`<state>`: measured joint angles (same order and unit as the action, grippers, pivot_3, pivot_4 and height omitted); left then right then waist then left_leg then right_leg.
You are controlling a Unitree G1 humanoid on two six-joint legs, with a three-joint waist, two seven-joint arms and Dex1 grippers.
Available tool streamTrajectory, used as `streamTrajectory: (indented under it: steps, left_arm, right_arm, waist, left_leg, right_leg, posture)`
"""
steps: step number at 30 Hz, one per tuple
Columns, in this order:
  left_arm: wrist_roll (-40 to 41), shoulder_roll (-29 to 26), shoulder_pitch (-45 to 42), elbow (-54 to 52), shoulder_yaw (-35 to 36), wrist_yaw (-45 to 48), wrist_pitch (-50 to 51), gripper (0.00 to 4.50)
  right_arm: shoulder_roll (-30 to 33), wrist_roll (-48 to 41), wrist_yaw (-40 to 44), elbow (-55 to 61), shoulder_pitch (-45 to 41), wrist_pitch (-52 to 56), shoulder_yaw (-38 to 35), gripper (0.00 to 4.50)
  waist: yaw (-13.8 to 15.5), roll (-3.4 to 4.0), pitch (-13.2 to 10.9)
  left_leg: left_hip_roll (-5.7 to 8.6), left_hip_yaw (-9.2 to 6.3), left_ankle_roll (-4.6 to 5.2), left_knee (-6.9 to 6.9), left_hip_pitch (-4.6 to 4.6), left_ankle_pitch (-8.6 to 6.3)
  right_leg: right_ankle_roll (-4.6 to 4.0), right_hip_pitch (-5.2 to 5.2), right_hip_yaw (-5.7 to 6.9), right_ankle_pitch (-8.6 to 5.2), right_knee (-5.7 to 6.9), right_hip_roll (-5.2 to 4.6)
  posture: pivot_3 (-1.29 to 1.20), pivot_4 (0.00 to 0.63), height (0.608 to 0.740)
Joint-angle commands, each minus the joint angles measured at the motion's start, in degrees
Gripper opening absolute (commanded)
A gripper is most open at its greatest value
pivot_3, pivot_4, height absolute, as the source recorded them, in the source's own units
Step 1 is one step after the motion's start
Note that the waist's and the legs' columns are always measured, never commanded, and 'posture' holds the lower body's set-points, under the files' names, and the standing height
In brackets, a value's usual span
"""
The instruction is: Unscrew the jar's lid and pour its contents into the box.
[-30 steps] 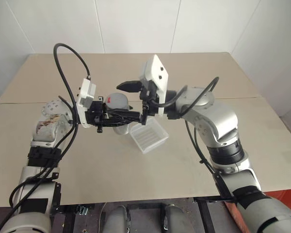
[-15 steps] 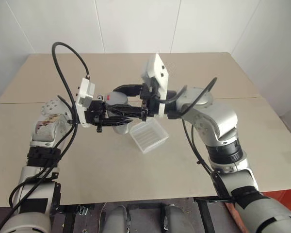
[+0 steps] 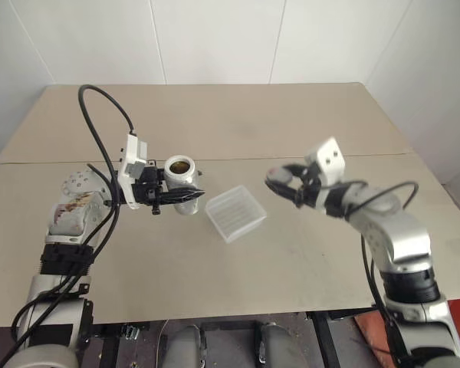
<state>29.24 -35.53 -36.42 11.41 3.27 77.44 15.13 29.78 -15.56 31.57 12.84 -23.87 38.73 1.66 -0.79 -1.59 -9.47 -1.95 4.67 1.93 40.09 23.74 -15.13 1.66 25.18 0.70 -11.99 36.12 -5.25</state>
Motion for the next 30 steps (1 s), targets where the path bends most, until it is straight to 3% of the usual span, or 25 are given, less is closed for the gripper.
streamTrajectory:
  steps: [1,4,7,9,10,18,20,23,25,27,30]
  left_arm:
    - [0.5,-0.4,0.2,-2.8,1.7,-1.5,-1.0,1.92]
    - [-0.8,0.6,0.1,-2.6,1.7,-3.9,-2.8,1.92]
    - [-4.3,2.4,-1.0,-1.9,1.1,-9.8,-5.8,1.92]
    - [-12.2,3.0,-1.5,-0.1,-1.3,-14.6,-14.4,1.92]
    - [-16.1,3.4,-1.8,1.1,-2.5,-17.3,-18.9,1.92]
    - [-40.9,4.3,-9.1,15.8,-9.7,-37.7,-52.4,1.92]
    - [-54.3,1.7,-13.4,19.8,-13.3,-49.2,-62.8,1.92]
    - [-72.3,-1.5,-18.9,23.3,-18.7,-67.4,-70.7,1.92]
    - [-83.8,-3.4,-22.4,23.1,-23.3,-79.9,-71.3,1.92]
    - [-103.1,-6.5,-27.4,18.7,-33.7,-99.3,-67.3,1.92]
    - [-116.1,-7.3,-30.8,17.8,-43.7,-113.3,-62.5,1.92]
  right_arm:
    - [-1.0,3.5,-3.4,0.9,3.6,-3.4,0.7,2.76]
    - [-1.9,5.4,-4.5,-0.4,5.1,-3.8,1.6,2.76]
    - [-0.9,4.8,-3.3,0.6,5.3,-2.3,1.1,3.65]
    - [1.0,3.0,-1.3,3.1,5.1,-0.2,-0.4,4.32]
    - [2.1,1.4,0.1,4.6,4.8,1.1,-1.4,4.44]
    - [10.4,-12.5,10.7,14.8,3.0,9.9,-7.5,4.44]
    - [11.3,-16.6,12.9,16.0,1.5,12.2,-8.0,4.44]
    - [13.2,-19.4,15.6,16.8,0.3,13.0,-7.2,4.44]
    - [14.9,-19.8,17.3,16.9,-0.3,12.7,-5.9,4.44]
    - [16.3,-21.0,18.8,16.6,-1.7,13.2,-5.4,4.44]
    - [16.7,-21.7,19.4,15.8,-3.3,12.9,-4.9,4.44]
  waist:
    - [-0.1,0.0,0.0]
    - [-0.3,0.0,0.0]
    - [0.0,0.0,0.0]
    - [0.4,0.0,0.0]
    - [0.6,0.0,0.0]
    - [1.6,-0.01,0.0]
    - [1.6,-0.02,0.0]
    - [1.6,-0.03,0.0]
    - [1.6,-0.03,0.0]
    - [1.6,-0.04,0.0]
    - [1.7,-0.03,0.0]
  left_leg:
    - [0.0,0.0,0.0,0.0,-0.02,0.0]
    - [0.0,-0.02,0.0,0.0,-0.1,0.0]
    - [0.02,-0.04,0.0,0.01,-0.19,0.0]
    - [0.04,-0.05,0.01,0.02,-0.18,-0.01]
    - [0.05,-0.04,0.01,0.02,-0.18,-0.01]
    - [0.06,0.01,0.06,0.0,-0.16,-0.04]
    - [0.06,0.01,0.07,0.02,-0.13,-0.04]
    - [0.07,0.02,0.08,0.02,-0.13,-0.05]
    - [0.07,0.02,0.09,-0.01,-0.11,-0.06]
    - [0.07,0.06,0.14,0.01,-0.06,-0.08]
    - [0.13,0.07,0.2,0.02,0.02,-0.12]
  right_leg:
    - [0.0,0.0,-0.01,0.0,-0.02,0.01]
    - [0.0,0.0,-0.09,0.0,-0.08,0.02]
    - [0.0,-0.06,-0.11,0.0,-0.09,0.0]
    - [0.0,-0.08,-0.09,0.0,-0.1,-0.01]
    - [0.01,-0.09,-0.09,0.01,-0.13,-0.02]
    - [0.01,-0.15,-0.01,0.04,-0.27,-0.02]
    - [0.03,-0.15,-0.01,0.05,-0.27,-0.03]
    - [0.06,-0.15,-0.02,0.08,-0.28,-0.04]
    - [0.08,-0.16,0.01,0.09,-0.25,-0.05]
    - [0.13,-0.16,0.01,0.12,-0.2,-0.07]
    - [0.24,-0.15,0.01,0.18,-0.22,-0.11]
  posture:
    - [0.0,0.15,0.74]
    - [0.0,0.15,0.74]
    - [0.0,0.15,0.74]
    - [0.0,0.15,0.74]
    - [0.0,0.15,0.74]
    - [0.0,0.15,0.74]
    - [0.0,0.15,0.74]
    - [0.0,0.15,0.74]
    - [0.0,0.15,0.74]
    - [0.0,0.15,0.74]
    - [0.0,0.15,0.74]
